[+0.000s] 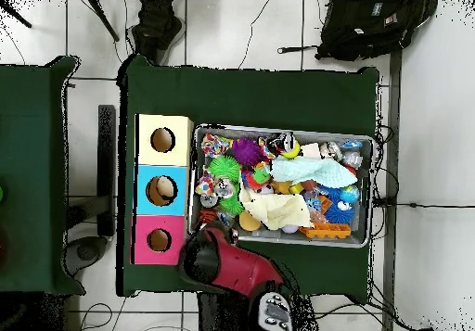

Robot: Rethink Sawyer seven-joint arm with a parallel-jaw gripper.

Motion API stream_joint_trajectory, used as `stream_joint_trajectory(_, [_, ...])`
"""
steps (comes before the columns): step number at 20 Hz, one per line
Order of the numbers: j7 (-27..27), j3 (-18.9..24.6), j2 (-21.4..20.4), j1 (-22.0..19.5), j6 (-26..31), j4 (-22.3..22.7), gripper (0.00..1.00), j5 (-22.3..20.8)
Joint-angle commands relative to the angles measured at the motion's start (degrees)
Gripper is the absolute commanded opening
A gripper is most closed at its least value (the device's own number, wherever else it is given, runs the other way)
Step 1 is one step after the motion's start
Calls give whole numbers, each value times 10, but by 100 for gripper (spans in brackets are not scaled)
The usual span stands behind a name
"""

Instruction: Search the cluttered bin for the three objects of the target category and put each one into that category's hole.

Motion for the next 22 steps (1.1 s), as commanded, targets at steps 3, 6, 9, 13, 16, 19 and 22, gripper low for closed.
stream_joint_trajectory(3, [-40, 147, 29, -129, 69, -126, 0, -108])
stream_joint_trajectory(6, [-60, 175, 36, -152, 94, -144, 0, -143])
stream_joint_trajectory(9, [-75, 216, 38, -184, 128, -146, 0, -174])
stream_joint_trajectory(13, [-70, 256, 36, -212, 148, -133, 0, -203])
stream_joint_trajectory(16, [-47, 259, 28, -211, 149, -127, 0, -217])
stream_joint_trajectory(19, [-29, 258, 24, -208, 142, -121, 0, -232])
stream_joint_trajectory(22, [-13, 265, 21, -211, 134, -121, 100, -250])
